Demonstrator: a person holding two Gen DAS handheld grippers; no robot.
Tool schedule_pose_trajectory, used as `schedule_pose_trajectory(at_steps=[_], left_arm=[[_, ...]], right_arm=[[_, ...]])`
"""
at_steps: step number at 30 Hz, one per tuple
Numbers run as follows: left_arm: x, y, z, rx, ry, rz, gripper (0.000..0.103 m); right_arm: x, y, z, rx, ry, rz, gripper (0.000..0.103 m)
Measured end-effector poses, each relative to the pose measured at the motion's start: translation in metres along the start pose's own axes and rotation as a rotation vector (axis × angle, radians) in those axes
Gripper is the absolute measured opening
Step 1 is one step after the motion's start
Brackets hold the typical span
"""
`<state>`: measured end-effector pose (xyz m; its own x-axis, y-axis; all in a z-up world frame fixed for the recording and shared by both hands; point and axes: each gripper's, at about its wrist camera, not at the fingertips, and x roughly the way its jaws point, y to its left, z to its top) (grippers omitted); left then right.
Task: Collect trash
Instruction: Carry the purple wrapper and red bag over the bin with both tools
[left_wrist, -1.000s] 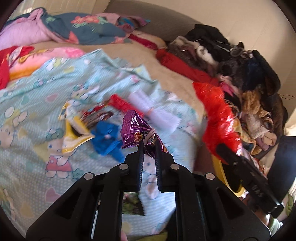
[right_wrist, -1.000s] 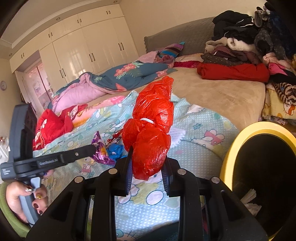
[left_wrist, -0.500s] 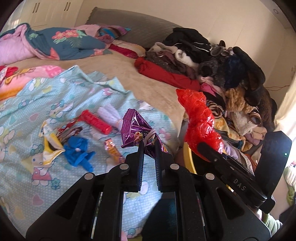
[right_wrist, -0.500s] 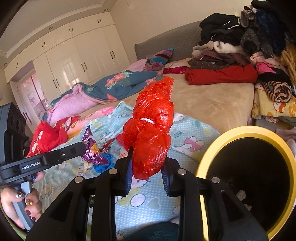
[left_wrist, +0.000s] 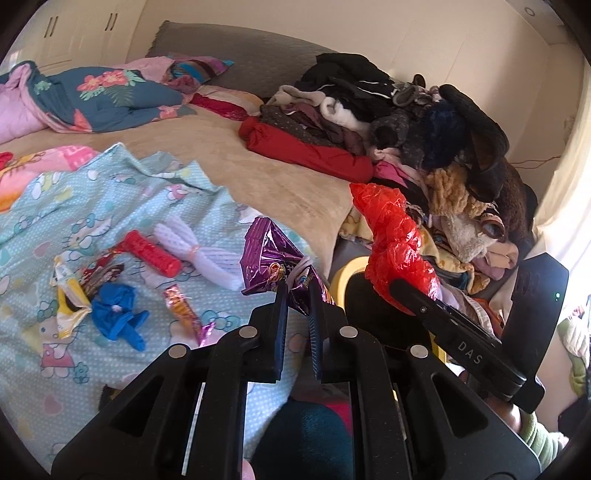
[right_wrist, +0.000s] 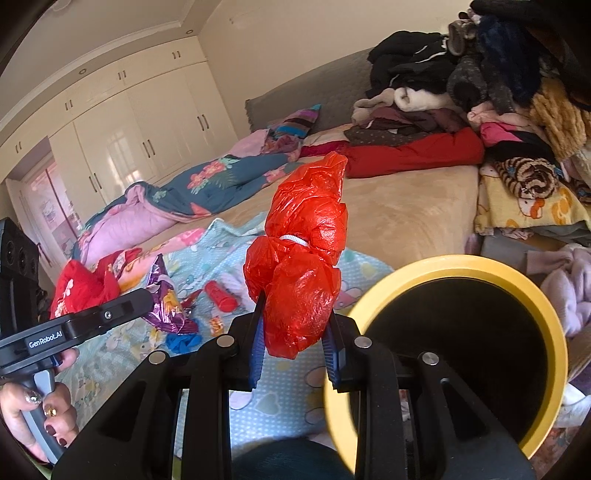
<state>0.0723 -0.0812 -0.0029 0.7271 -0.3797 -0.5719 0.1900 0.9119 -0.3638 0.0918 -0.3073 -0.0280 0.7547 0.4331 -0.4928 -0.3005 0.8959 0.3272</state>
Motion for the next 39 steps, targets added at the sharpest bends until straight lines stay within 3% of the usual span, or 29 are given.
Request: schedule_pose_trajectory(at_steps=[20,39], left_arm=[[0.024,-0.042,-0.002,0.063,0.019,-0.064,0.006],[0.083,-0.077,-0.018,0.127,0.116,-0.129,0.006]], right_arm=[[-0.027,-0.051,-0.011,0.052,0.021,-0.090,0.025],[-0.022,-0.103,-0.024,0.160,0.068,-0.153,0.025]])
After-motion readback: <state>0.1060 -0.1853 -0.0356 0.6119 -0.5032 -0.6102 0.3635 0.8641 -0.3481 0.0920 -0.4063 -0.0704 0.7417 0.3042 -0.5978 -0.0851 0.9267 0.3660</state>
